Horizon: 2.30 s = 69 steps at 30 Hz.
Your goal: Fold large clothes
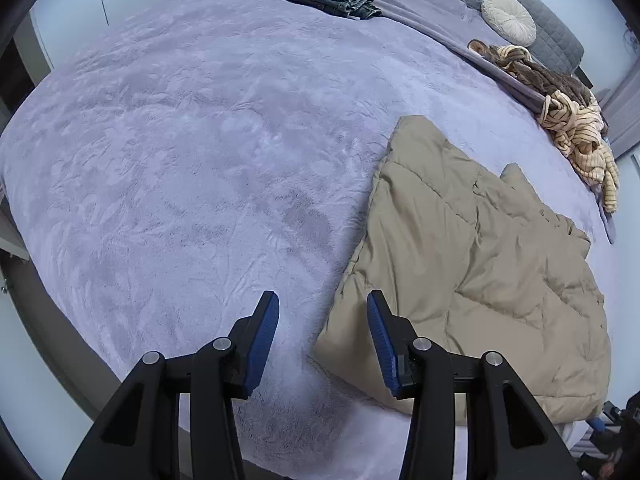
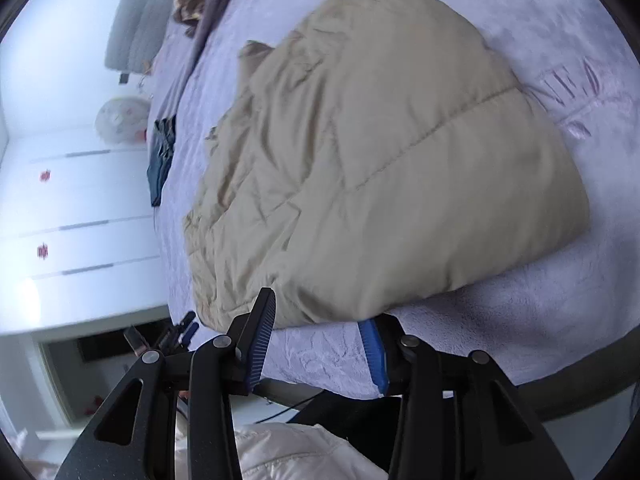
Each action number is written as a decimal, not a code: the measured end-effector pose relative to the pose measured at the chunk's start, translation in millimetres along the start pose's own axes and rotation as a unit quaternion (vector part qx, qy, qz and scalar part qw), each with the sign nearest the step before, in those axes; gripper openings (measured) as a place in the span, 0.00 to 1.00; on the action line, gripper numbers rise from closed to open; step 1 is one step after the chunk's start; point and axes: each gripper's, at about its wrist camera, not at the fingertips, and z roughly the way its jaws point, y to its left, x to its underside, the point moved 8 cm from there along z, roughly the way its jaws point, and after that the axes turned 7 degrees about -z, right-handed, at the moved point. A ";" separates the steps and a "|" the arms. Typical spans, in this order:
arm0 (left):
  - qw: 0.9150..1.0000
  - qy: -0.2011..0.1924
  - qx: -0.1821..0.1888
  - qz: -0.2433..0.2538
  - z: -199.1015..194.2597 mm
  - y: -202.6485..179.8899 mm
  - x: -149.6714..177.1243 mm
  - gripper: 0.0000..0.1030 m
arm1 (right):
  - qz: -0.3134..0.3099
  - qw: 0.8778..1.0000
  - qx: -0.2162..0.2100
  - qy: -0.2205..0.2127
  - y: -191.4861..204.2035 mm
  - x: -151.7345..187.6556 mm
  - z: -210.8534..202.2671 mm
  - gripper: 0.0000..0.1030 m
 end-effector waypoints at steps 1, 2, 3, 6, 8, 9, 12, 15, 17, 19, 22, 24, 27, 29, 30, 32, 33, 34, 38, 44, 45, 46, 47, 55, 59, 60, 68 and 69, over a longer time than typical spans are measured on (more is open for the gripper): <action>1.000 0.002 -0.002 0.006 2.9 -3.4 -3.0 0.46 | -0.023 1.000 0.002 0.001 6.0 4.2 -2.5 0.43; 1.000 0.007 -0.001 0.012 7.9 -10.3 -3.8 0.46 | -0.041 0.999 0.008 0.001 12.0 2.0 -2.4 0.43; 1.000 0.013 -0.001 0.020 15.5 -21.3 -4.4 0.46 | -0.050 0.999 0.015 -0.002 12.4 3.4 -3.9 0.43; 0.997 0.040 -0.042 0.052 50.5 -36.6 4.8 0.46 | -0.047 0.999 0.022 -0.013 8.6 3.0 -4.5 0.42; 0.995 0.053 -0.064 0.059 68.5 -42.6 13.1 0.46 | -0.049 0.999 0.021 -0.008 10.8 5.3 -4.4 0.42; 0.995 0.055 -0.068 0.056 72.5 -42.9 14.2 0.46 | -0.058 0.998 0.014 -0.003 14.1 12.2 -8.1 0.42; 0.994 0.064 -0.071 0.053 75.3 -44.2 13.3 0.47 | -0.089 0.996 -0.009 0.016 27.7 19.3 -16.5 0.42; 0.992 0.068 -0.093 0.059 76.9 -43.0 10.4 0.62 | -0.083 0.996 0.012 -0.033 25.7 8.5 -30.4 0.42; 0.991 0.076 -0.096 0.056 78.4 -43.6 8.9 0.62 | -0.053 0.995 0.046 -0.072 12.7 -10.8 -35.0 0.42; 0.990 0.081 -0.101 0.056 80.1 -43.5 8.9 0.62 | -0.029 0.991 0.101 -0.080 -9.5 -22.6 -30.7 0.42; 0.989 0.086 -0.107 0.057 81.3 -45.7 8.5 0.62 | -0.019 0.982 0.172 -0.070 -46.7 -23.2 -18.6 0.37; 0.988 0.089 -0.110 0.055 80.5 -49.8 5.1 0.62 | -0.001 0.985 0.162 -0.064 -64.2 -16.8 -11.5 0.35; 0.988 0.087 -0.118 0.052 81.0 -54.2 -3.7 0.62 | 0.004 0.986 0.155 -0.067 -73.2 -11.8 -6.6 0.35; 0.987 0.084 -0.125 0.055 75.4 -58.2 -6.4 0.62 | 0.004 0.985 0.158 -0.068 -72.5 -10.4 -6.9 0.37; 0.987 0.082 -0.125 0.058 71.6 -62.1 -6.7 0.62 | 0.004 0.985 0.157 -0.069 -67.7 -9.0 -8.8 0.38; 0.988 0.078 -0.118 0.065 63.1 -71.4 -7.9 0.62 | 0.002 0.985 0.156 -0.072 -60.7 -9.9 -12.1 0.40; 0.988 0.073 -0.116 0.072 58.0 -77.9 -8.3 0.62 | 0.002 0.986 0.152 -0.076 -58.3 -7.7 -15.0 0.44; 0.988 0.068 -0.115 0.079 53.3 -82.3 -8.9 0.62 | 0.004 0.986 0.145 -0.080 -54.4 -7.5 -15.9 0.49; 0.987 0.056 -0.106 0.106 40.1 -104.6 -6.6 0.62 | -0.001 0.989 0.121 -0.089 -36.8 -0.3 -20.1 0.54; 0.987 0.032 -0.088 0.130 16.7 -132.9 4.8 0.93 | -0.023 0.990 0.106 -0.088 -21.8 11.4 -26.8 0.57; 0.986 0.031 -0.086 0.137 14.8 -137.8 7.1 0.93 | -0.025 0.990 0.103 -0.088 -20.3 12.6 -27.5 0.57; 0.985 0.032 -0.084 0.144 12.0 -143.3 11.5 0.93 | -0.025 0.991 0.101 -0.088 -19.7 14.0 -28.4 0.57; 0.985 0.032 -0.082 0.150 9.9 -148.4 15.1 0.93 | -0.026 0.991 0.100 -0.088 -20.2 15.5 -30.5 0.57; 0.978 0.024 -0.072 0.196 -15.1 -180.2 44.5 1.00 | -0.030 0.991 0.095 -0.093 -22.5 28.4 -37.3 0.71; 0.976 0.031 -0.073 0.202 -20.5 -183.7 56.6 1.00 | -0.033 0.991 0.088 -0.095 -21.5 36.5 -36.9 0.77; 0.976 0.031 -0.071 0.203 -21.5 -185.0 59.0 1.00 | -0.033 0.991 0.090 -0.094 -21.6 38.3 -36.0 0.77; 0.975 0.027 -0.063 0.210 -15.2 -181.9 48.5 1.00 | -0.046 0.988 0.111 -0.096 -7.0 36.4 -29.0 0.80; 0.975 0.027 -0.059 0.211 -14.2 -179.3 43.7 1.00 | -0.049 0.988 0.112 -0.096 -3.3 34.1 -26.2 0.80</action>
